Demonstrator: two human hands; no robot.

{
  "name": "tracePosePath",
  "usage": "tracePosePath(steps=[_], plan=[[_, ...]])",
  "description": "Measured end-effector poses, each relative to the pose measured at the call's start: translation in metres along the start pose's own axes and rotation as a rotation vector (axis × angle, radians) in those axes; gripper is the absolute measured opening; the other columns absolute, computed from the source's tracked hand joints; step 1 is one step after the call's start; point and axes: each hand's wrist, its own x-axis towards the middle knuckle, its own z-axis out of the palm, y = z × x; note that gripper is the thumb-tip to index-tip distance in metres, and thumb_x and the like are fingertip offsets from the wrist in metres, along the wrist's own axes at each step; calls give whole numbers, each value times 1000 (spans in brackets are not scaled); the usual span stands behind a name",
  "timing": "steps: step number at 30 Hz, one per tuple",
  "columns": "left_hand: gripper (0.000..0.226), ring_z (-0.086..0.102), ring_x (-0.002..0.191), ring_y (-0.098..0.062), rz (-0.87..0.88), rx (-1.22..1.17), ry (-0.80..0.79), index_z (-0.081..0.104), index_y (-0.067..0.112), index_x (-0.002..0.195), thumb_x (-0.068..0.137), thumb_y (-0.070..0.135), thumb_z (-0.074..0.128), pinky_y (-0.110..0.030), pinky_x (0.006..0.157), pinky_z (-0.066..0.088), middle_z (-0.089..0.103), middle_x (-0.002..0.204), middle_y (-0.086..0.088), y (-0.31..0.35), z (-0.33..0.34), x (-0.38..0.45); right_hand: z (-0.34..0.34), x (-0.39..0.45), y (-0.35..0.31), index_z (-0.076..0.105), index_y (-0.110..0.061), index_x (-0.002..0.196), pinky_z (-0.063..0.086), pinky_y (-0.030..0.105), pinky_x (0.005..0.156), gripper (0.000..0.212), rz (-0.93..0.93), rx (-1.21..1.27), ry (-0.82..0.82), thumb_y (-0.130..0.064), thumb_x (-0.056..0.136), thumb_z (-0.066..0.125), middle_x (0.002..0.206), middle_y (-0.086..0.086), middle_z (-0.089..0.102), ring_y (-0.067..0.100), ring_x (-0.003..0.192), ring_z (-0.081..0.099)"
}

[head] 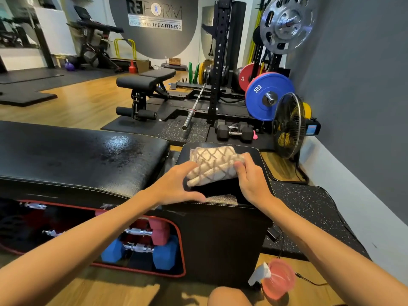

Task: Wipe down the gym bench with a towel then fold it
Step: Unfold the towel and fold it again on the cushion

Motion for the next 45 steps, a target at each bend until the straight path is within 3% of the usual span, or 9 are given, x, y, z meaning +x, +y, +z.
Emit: tracePosePath(steps=[4, 9, 18, 23, 30, 35, 38, 42, 45], plan=[[29, 55, 70, 5, -152, -266, 175, 55, 24, 80, 76, 9, 79, -22, 67, 44, 63, 73, 17, -2, 8, 17, 10, 18, -2, 46, -3, 99, 37, 45, 53, 26, 99, 21, 115, -26, 106, 38, 66, 22, 55, 34, 57, 49], [25, 51, 58, -1, -361, -416, 306, 47, 4, 89, 87, 19, 67, -26, 59, 44, 55, 62, 9, -4, 9, 53, 18, 48, -2, 45, -8, 94, 32, 35, 54, 31, 260, 47, 254, -36, 106, 39, 67, 0, 49, 14, 57, 44], [42, 50, 116, -37, -769, 94, 412, 37, 5, 127, 95, 31, 45, -44, 88, 39, 48, 132, -17, 14, 19, 114, 27, 94, 11, 41, -15, 137, 40, 43, 94, 42, 545, -2, 181, -41, 104, 38, 125, 13, 58, 34, 119, 53], [63, 8, 147, -27, -479, 386, 200, 13, 30, 153, 97, 55, 25, -63, 110, 10, 11, 161, -2, 11, 35, 125, 32, 102, 19, 10, -37, 158, -1, 63, 117, 65, 553, -392, -232, -62, 100, 25, 167, 5, -2, 37, 152, -8], [64, -17, 147, -30, -611, 453, -189, 5, 29, 155, 97, 56, 6, -61, 113, -12, -12, 162, 1, -28, 46, 146, 44, 118, 38, 16, -36, 158, -9, 67, 115, 60, 725, -507, -511, -58, 102, 12, 167, 2, -9, 38, 151, -14], [90, 10, 147, -33, -645, 384, -340, 35, 31, 145, 74, 69, -6, -64, 112, 9, 22, 158, 1, -64, 57, 157, 55, 119, 58, 26, -26, 156, -7, 64, 116, 65, 730, -453, -477, -57, 102, 10, 167, 6, 9, 36, 152, -2], [95, 44, 126, -36, -620, 339, -268, 54, 18, 123, 67, 65, -6, -57, 103, 33, 51, 140, -13, -69, 61, 155, 58, 114, 60, 42, -16, 146, 6, 63, 117, 62, 651, -456, -390, -52, 102, 16, 157, 10, 36, 36, 147, 22], [58, 52, 108, -36, -522, 281, -41, 51, 7, 104, 91, 49, 13, -52, 92, 41, 57, 119, -17, -31, 48, 131, 55, 102, 53, 54, -14, 99, 40, 45, 90, 32, 427, -302, -198, -40, 101, 36, 115, 14, 62, 36, 115, 52], [36, 56, 100, -37, -445, 253, 126, 47, 4, 103, 101, 36, 29, -47, 81, 44, 61, 110, -19, -18, 36, 115, 48, 97, 39, 55, -12, 95, 40, 37, 76, 23, 271, -150, -100, -35, 98, 51, 97, 6, 63, 28, 99, 57]])
